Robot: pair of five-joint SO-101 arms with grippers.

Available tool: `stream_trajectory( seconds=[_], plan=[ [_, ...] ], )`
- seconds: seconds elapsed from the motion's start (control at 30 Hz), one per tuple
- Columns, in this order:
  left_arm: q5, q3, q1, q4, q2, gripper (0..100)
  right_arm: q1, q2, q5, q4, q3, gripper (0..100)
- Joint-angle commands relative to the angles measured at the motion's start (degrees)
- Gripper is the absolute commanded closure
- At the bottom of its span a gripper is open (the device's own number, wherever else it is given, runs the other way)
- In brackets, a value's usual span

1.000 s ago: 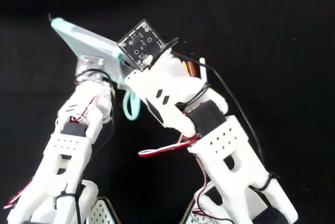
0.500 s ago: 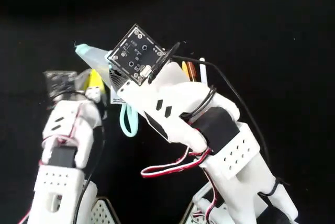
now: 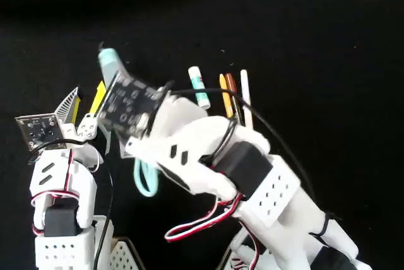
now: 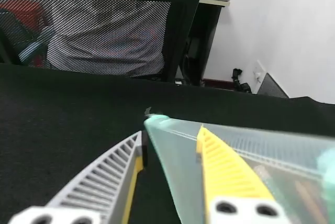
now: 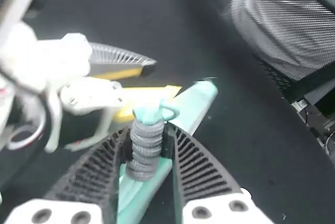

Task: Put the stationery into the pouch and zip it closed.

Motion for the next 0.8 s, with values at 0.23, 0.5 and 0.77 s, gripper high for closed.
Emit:
stream_trajectory(
  seconds=[0.23,0.5,0.77],
  plan=[
    [-0.09,-0.75,-1.01,-0.18,-0.88,83,3.60,-1.36,2.99,-0.97,2.86,98.5],
    [-0.09,-2.59,-1.01,0.44,-0.97,82,7.47,-1.36,4.22,5.45,2.86,98.6],
    [-1.85,-10.33,-1.01,9.85,-0.97,82,3.52,-1.19,17.14,15.03,-0.04,98.6]
  ],
)
